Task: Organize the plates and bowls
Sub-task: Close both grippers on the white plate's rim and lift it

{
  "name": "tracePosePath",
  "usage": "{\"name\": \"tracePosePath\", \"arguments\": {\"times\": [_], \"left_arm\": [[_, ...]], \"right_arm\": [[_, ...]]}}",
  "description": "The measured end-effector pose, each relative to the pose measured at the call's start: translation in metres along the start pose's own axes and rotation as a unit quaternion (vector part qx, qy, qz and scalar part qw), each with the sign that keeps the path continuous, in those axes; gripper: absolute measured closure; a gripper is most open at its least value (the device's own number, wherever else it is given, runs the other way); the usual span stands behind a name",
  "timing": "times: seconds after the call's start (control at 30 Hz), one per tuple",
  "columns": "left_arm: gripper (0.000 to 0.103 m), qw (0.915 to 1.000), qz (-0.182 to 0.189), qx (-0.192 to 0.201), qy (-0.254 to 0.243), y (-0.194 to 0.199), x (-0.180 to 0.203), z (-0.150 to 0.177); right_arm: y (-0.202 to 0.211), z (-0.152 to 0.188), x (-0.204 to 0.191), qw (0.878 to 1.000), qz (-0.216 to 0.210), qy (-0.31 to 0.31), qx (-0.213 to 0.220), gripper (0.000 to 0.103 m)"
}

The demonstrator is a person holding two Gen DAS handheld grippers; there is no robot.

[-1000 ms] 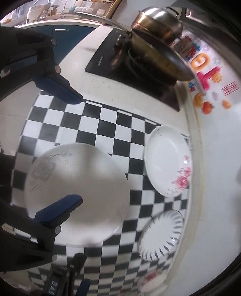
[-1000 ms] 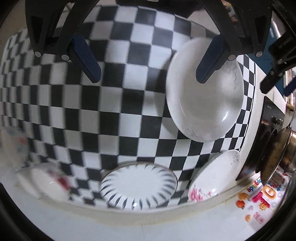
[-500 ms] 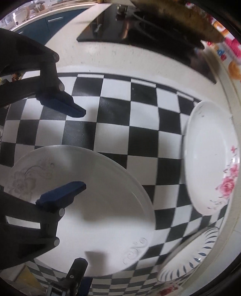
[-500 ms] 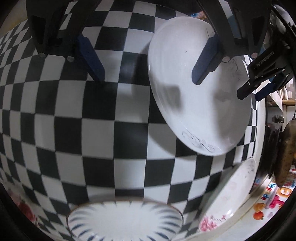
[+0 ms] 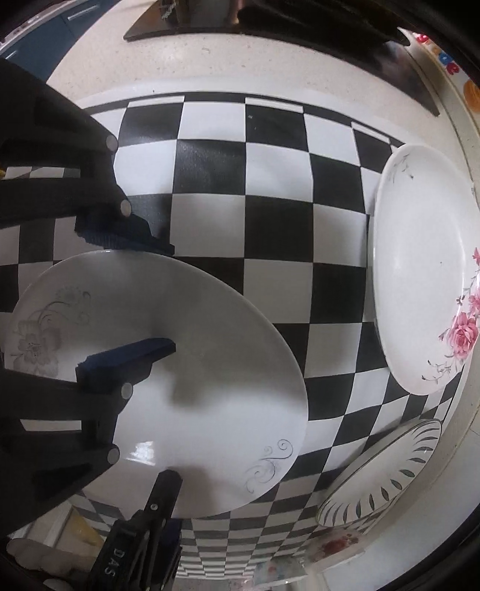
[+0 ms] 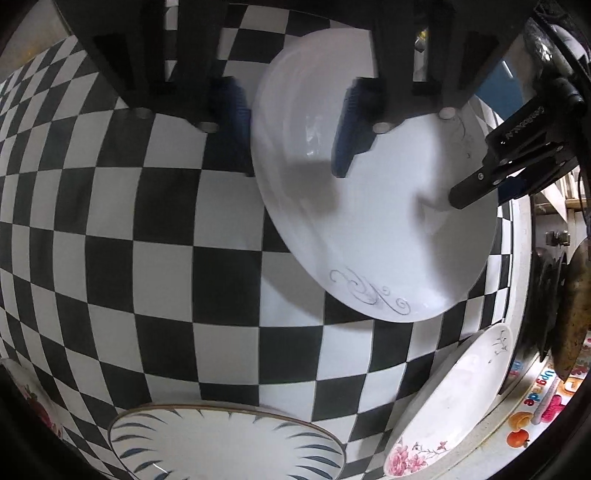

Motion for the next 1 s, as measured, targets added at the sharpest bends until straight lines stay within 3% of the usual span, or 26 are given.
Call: {"name": "tracePosePath", "arguments": {"times": [0.07, 0.17, 0.4, 0.6, 0.83, 1.0], "left_arm": [[0.062, 1.0, 0.005, -0.001, 0.008, -0.001, -0.001, -0.001], [0.062, 0.9997, 0.001, -0.008, 0.025, -0.001, -0.003, -0.001], [0.062, 0.9992, -0.009, -0.014, 0.035, 0.003, 0.018, -0.001], [0.062, 0.9999, -0.004, 0.0, 0.015, 0.016, 0.065, -0.007], [0.062, 0.9997, -0.002, 0.006, -0.025, 0.025, 0.123, -0.031], [0.062, 0.9989, -0.005, 0.0, -0.047, 0.01, 0.155, -0.04]], "right_arm": [[0.0, -0.002, 0.004, 1.0, 0.002, -0.003, -0.001, 0.071], [0.001, -0.002, 0.006, 1.0, -0.017, -0.008, -0.007, 0.075], [0.01, -0.003, 0.025, 0.999, -0.029, 0.0, -0.018, 0.076], [0.025, -0.004, 0.038, 0.999, -0.042, -0.011, -0.01, 0.076], [0.058, -0.012, 0.095, 0.998, -0.045, -0.036, 0.013, 0.076], [0.062, -0.014, 0.131, 0.997, -0.047, -0.059, 0.015, 0.076]]}}
Point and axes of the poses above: each gripper's, at about its wrist camera, not at the fingertips, and y roughly against the way its jaws point, x to its right, z to its underside, the point moved 6 cm from there along -y, roughly the way its jaws point, and after that the axes turned 11 degrees about -y, right-handed, at the moved point
